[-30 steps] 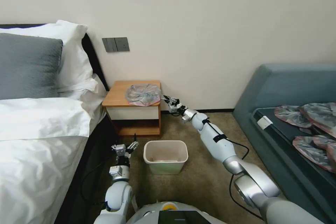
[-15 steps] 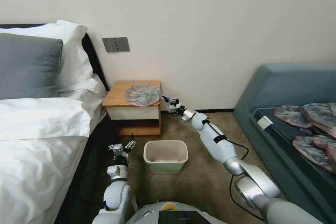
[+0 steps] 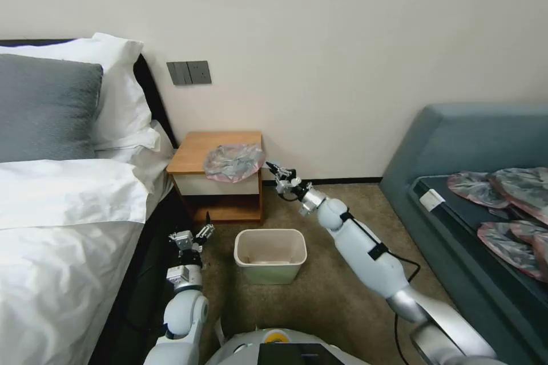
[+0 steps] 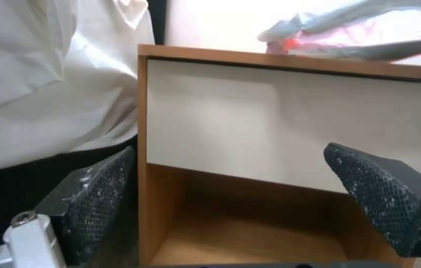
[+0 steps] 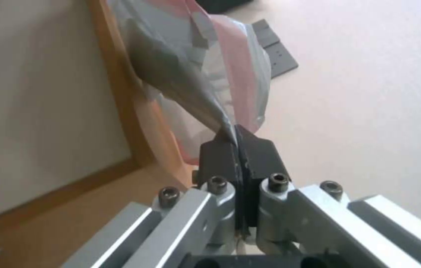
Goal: Pick up the garbage bag from the table and place it over the trash can.
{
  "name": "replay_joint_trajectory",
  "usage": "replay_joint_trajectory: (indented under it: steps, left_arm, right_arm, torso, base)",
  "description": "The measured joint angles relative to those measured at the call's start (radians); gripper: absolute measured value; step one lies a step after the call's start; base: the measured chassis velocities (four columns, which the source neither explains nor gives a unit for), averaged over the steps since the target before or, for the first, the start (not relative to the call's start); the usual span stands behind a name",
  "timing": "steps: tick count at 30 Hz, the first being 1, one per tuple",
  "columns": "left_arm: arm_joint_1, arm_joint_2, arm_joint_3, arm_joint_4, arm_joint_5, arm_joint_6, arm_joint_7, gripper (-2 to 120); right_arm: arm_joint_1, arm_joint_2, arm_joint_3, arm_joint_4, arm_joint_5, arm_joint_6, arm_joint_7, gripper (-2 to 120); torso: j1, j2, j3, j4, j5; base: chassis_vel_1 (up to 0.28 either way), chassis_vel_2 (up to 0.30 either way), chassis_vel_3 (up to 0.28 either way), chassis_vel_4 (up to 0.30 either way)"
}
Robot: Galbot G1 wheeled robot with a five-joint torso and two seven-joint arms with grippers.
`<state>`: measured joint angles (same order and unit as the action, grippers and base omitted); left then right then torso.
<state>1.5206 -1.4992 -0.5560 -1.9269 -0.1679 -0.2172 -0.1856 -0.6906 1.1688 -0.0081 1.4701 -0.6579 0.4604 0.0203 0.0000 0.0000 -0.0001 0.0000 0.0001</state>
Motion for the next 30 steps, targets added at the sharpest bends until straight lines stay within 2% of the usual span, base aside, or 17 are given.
replay_joint_trajectory:
  steps: [4, 7, 16, 22, 23, 26, 30]
  left_arm:
    - [-0.002, 0.004, -0.001, -0.003, -0.005, 0.003, 0.000, 98]
    - [-0.010, 0.019, -0.006, -0.018, -0.026, 0.014, -0.006, 98]
    - [-0.012, 0.038, -0.018, -0.034, -0.060, 0.022, -0.012, 98]
    - [-0.018, 0.054, -0.023, -0.036, -0.086, 0.025, -0.020, 98]
    - [-0.027, 0.058, -0.023, -0.032, -0.090, 0.027, -0.022, 98]
    - [-0.035, 0.064, -0.026, -0.027, -0.100, 0.033, -0.029, 98]
    - [-0.035, 0.079, -0.031, -0.027, -0.112, 0.036, -0.036, 98]
  right_arm:
    - [-0.021, -0.007, 0.008, 0.021, 0.002, 0.000, -0.004, 0]
    - [-0.131, -0.028, 0.049, 0.100, 0.002, 0.015, -0.013, 0]
    - [-0.314, -0.065, 0.109, 0.188, -0.038, 0.084, -0.016, 0]
    - [-0.487, -0.103, 0.171, 0.254, -0.097, 0.139, -0.014, 0]
    - [-0.525, -0.105, 0.193, 0.265, -0.112, 0.152, -0.013, 0]
    - [-0.577, -0.109, 0.218, 0.277, -0.128, 0.170, -0.009, 0]
    - [-0.606, -0.111, 0.233, 0.290, -0.137, 0.184, -0.007, 0]
  torso:
    - [0.000, 0.000, 0.000, 0.0000, -0.0001]
    - [0.000, 0.000, 0.000, 0.0001, -0.0001]
    - [0.000, 0.000, 0.000, 0.0001, -0.0001]
    - [0.000, 0.000, 0.000, 0.0003, 0.0000]
    - [0.000, 0.000, 0.000, -0.0002, 0.0000]
    - [0.000, 0.000, 0.000, -0.0006, -0.0002]
    - [0.000, 0.000, 0.000, 0.0002, 0.0000]
  base:
    - [0.000, 0.000, 0.000, 0.000]
    - [0.000, 0.000, 0.000, 0.000]
    - [0.000, 0.000, 0.000, 0.000]
    - [0.000, 0.000, 0.000, 0.000]
    - [0.000, 0.000, 0.000, 0.000]
    - [0.000, 0.000, 0.000, 0.000]
    - [0.000, 0.000, 0.000, 0.000]
